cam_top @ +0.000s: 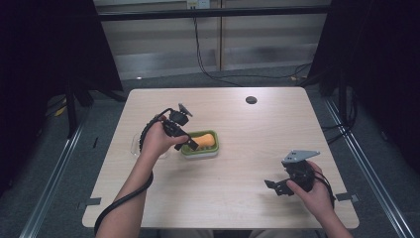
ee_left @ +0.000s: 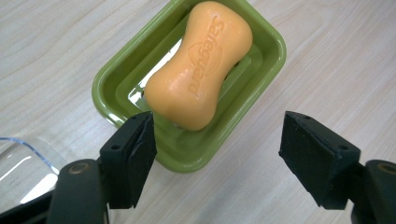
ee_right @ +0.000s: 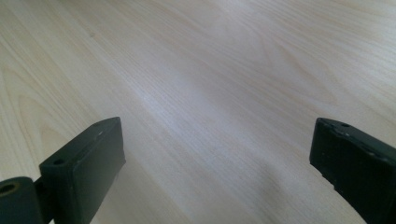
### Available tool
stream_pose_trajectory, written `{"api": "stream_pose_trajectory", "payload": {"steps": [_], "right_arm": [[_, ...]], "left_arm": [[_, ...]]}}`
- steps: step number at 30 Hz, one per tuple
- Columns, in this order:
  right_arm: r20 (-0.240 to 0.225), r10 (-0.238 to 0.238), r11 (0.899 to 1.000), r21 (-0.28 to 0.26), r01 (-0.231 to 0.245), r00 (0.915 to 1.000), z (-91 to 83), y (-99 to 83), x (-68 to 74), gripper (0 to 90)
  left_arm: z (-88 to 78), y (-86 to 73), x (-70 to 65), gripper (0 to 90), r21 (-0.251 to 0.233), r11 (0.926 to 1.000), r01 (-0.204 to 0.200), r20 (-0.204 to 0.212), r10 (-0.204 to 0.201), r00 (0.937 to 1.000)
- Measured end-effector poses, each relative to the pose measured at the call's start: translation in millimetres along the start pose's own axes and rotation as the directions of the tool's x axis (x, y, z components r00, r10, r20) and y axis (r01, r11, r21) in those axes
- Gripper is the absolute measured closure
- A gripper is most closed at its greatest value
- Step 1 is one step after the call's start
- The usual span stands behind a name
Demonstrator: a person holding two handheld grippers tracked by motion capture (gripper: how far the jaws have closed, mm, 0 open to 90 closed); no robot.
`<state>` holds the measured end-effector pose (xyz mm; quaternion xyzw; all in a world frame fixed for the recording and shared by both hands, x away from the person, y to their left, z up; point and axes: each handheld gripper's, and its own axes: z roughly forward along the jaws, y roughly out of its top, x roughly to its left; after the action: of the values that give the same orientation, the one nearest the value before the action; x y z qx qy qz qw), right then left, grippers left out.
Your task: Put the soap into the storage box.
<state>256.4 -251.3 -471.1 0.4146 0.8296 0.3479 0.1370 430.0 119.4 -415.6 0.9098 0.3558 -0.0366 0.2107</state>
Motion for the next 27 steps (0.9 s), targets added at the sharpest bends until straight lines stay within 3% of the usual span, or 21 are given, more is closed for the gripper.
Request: {"api": "stream_pose_trajectory", "payload": {"steps": [7, 8, 12, 27], "right_arm": [[-0.002, 0.002, 1.0, 0.003, -0.002, 1.0, 1.1, 0.5, 2.0, 2.7], [-0.005, -0.001, 1.0, 0.0, 0.001, 1.0, 1.3, 0.5, 1.6, 2.7], [-0.005, -0.008, 1.0, -0.001, 0.008, 1.0, 1.5, 0.2, 1.1, 2.7], [-0.009, -0.005, 1.0, 0.009, 0.005, 0.9999, 3.1, -0.1, 2.4, 2.7]], "left_arm": [[2.0, -14.6, -4.5, 21.5, -0.037, 0.9993, 0.005, 0.012, -0.005, 0.9999], [1.5, -15.7, -3.6, 21.2, -0.027, 0.9995, -0.013, 0.009, 0.013, 0.9999], [3.1, -23.1, -4.6, 19.8, -0.026, 0.9994, -0.023, 0.009, 0.023, 0.9997], [10.9, -49.0, -11.5, 18.1, -0.053, 0.9984, -0.019, 0.03, 0.021, 0.9993]]}}
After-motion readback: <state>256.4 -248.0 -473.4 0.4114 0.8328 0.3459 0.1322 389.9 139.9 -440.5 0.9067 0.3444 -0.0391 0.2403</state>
